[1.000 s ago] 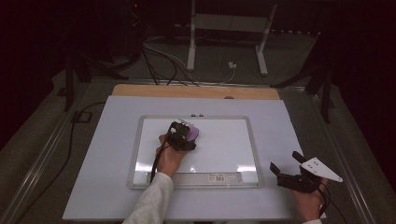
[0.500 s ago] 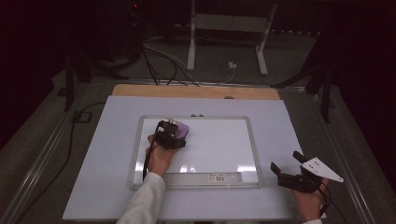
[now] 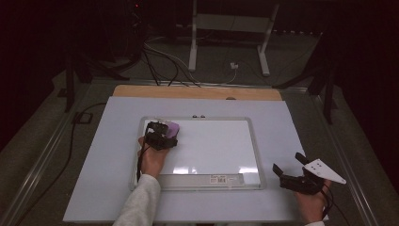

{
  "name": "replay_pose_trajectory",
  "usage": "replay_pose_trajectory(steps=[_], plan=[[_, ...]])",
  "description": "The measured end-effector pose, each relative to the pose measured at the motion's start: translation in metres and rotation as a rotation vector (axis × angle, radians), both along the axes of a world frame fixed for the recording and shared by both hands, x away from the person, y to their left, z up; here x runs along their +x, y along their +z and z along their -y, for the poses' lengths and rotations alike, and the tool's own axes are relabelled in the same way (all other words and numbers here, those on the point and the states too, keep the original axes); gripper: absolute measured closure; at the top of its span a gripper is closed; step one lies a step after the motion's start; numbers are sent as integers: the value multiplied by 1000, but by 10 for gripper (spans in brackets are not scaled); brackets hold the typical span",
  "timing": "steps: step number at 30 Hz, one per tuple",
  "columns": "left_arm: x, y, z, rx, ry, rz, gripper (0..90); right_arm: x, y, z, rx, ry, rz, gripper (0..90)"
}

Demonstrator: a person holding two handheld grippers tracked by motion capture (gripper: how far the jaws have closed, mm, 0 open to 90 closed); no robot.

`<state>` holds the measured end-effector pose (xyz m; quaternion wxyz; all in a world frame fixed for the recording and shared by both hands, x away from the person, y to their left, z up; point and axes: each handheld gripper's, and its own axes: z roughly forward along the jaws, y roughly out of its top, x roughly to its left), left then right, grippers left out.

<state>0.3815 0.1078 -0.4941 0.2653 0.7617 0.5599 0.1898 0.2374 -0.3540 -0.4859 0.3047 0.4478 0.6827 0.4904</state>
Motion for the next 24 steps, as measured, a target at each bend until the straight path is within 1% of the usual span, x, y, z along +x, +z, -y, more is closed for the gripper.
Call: replay_pose_trajectory(steps=[5, 7, 10, 18, 20, 22, 24], plan=[[0, -4, -5, 4, 23, -6, 418, 0, 0, 1, -3, 0, 4, 4], [0, -5, -7, -6, 31, -6, 417, 0, 0, 0, -2, 0, 4, 4], [-2, -5, -8, -9, 50, -2, 417, 0, 0, 0, 0, 0, 1, 4], [-5, -8, -10, -17, 66, 4, 404, 0, 0, 0, 1, 2, -1, 4], [-7, -8, -10, -27, 60, 31, 344, 0, 0, 0, 0, 1, -2, 4], [-10, -5, -9, -32, 47, 67, 284, 0, 0, 0, 0, 0, -2, 4], [-13, -1, -8, -34, 13, 102, 262, 0, 0, 0, 0, 0, -3, 4]])
